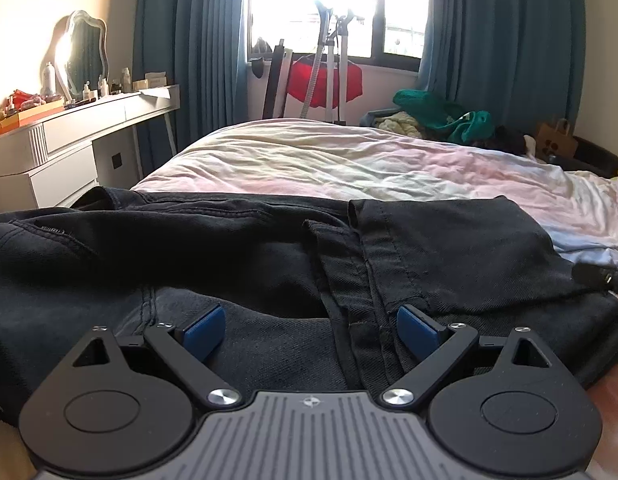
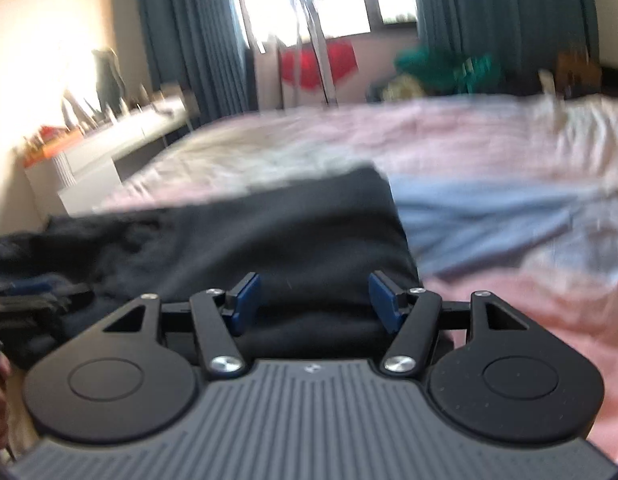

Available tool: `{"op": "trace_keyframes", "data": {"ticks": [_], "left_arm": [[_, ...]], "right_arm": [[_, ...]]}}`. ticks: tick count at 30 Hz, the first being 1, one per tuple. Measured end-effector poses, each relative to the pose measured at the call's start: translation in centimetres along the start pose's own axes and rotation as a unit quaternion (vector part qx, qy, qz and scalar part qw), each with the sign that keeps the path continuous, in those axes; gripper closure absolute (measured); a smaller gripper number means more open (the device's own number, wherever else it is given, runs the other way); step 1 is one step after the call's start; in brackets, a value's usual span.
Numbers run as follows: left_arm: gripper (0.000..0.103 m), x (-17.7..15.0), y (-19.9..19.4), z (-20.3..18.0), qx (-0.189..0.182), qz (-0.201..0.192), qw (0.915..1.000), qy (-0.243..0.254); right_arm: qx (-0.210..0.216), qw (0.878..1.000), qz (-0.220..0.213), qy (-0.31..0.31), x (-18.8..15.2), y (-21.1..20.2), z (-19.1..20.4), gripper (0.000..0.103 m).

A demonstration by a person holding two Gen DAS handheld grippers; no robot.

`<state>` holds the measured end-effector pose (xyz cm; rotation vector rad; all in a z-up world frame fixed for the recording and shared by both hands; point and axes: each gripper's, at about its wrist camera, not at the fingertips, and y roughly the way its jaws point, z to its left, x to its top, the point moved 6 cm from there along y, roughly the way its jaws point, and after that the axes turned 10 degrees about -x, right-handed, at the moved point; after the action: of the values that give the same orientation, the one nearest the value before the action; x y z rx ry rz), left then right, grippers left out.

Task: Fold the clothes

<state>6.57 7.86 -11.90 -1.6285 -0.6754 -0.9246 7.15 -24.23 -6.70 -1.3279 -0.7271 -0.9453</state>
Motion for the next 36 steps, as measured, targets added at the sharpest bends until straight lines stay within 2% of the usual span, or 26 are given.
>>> {"op": "trace_keyframes", "data": {"ticks": [1, 4, 6, 10, 15, 17, 19, 23, 24, 28, 33, 35, 36], "left_arm": [[0.009, 0.0, -0.1, 0.0, 0.0, 0.0, 1.0, -0.002], [0.009, 0.0, -0.6, 0.2, -0.001, 0.0, 1.0, -0.007], [0.009, 0.2, -1.1, 0.4, -0.002, 0.001, 0.9999, -0.015], [0.009, 1.1, -3.9, 2.1, 0.001, 0.012, 0.998, -0.062], [0.004, 2.0, -7.3, 4.6, 0.007, 0.025, 0.991, -0.131], [0.002, 1.6, -8.7, 7.3, 0.021, 0.029, 0.9787, -0.202], [0.001, 1.1, -10.1, 10.0, 0.034, 0.032, 0.961, -0.273], [0.001, 0.1, -12.6, 15.2, 0.058, 0.036, 0.9128, -0.403], [0.001, -0.2, -12.6, 16.2, 0.057, 0.032, 0.9036, -0.423], [0.002, -0.9, -11.2, 19.2, 0.048, 0.005, 0.8814, -0.47], [0.007, -2.0, -8.5, 22.4, 0.036, -0.029, 0.8464, -0.531], [0.011, -2.4, -8.0, 23.9, 0.06, -0.049, 0.8344, -0.546], [0.011, -2.4, -7.9, 24.4, 0.067, -0.059, 0.8325, -0.547]], "right_arm": [[0.004, 1.0, 0.002, 0.004, 0.0, 0.1, -0.1, 0.041], [0.007, 0.999, 0.049, 0.012, -1.2, 1.8, -0.4, 0.041], [0.01, 0.998, 0.055, 0.018, -1.2, 2.0, -0.6, 0.041], [0.014, 0.998, 0.06, 0.03, -1.2, 2.3, -0.9, 0.041], [0.013, 0.998, 0.059, 0.023, -1.4, 2.3, -0.7, 0.041], [0.01, 0.998, 0.059, 0.018, -1.4, 2.2, -0.5, 0.041], [0.009, 0.998, 0.059, 0.013, -1.4, 2.2, -0.4, 0.041], [0.005, 0.998, 0.063, 0.013, -1.3, 2.2, -0.4, 0.042], [0.004, 0.998, 0.064, 0.015, -1.3, 2.1, -0.4, 0.042], [0.003, 0.998, 0.066, 0.013, -1.4, 1.7, -0.2, 0.042], [-0.001, 0.997, 0.068, 0.024, -1.3, 1.7, -0.2, 0.041], [-0.002, 0.997, 0.066, 0.029, -0.9, 1.7, -0.1, 0.04], [-0.002, 0.998, 0.062, 0.031, -0.7, 1.6, 0.0, 0.04]]}}
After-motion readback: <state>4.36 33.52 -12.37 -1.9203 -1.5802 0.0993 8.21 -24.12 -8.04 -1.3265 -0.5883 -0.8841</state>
